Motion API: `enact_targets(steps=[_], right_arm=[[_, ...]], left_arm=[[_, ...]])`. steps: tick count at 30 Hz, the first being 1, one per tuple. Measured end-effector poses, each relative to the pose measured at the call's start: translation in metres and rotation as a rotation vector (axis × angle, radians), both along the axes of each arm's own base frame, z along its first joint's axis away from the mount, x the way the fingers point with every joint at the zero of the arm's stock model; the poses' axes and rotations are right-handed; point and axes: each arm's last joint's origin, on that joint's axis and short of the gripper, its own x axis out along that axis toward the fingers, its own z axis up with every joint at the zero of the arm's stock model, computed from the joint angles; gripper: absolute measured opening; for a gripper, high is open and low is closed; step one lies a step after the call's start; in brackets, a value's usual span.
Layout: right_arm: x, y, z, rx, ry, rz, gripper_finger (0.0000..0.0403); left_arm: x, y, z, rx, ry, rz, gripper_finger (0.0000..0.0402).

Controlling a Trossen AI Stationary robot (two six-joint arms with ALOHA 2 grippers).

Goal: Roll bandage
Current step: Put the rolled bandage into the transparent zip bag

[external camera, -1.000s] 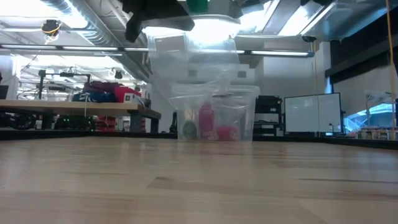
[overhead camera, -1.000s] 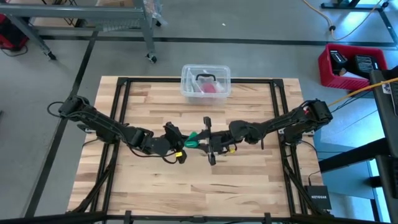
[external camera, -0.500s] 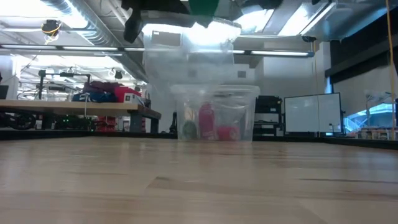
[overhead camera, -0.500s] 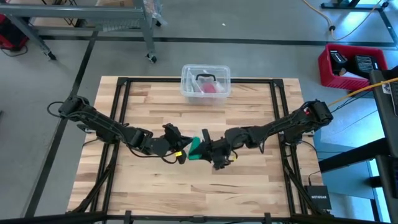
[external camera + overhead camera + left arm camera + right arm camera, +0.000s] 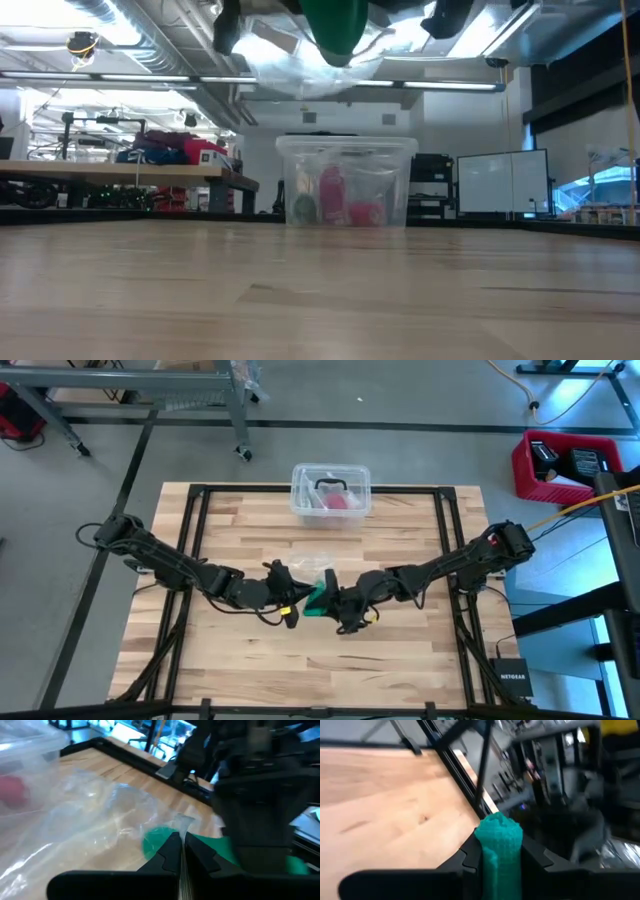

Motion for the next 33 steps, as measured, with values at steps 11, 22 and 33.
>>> enact_targets(steps=[11,22,33], right_arm=[[0.0,-0.008,-0.005,-0.137,0.027,-0.281,0.0075],[-0.004,-0.015,-0.013,0.051,0.12,-0.518,0.0075],[-0.003,-0.028,-0.017,0.372,0.164,-0.657,0.0076]], left_arm=[[-0.004,-0.005,-0.001,0.021,0.021,0.01,0.0005],[0.0,0.0,0.001,0.006,-0.011,0.01,0.0005],[0.007,0.015,0.0,-0.089,-0.051,0.084,0.0005]])
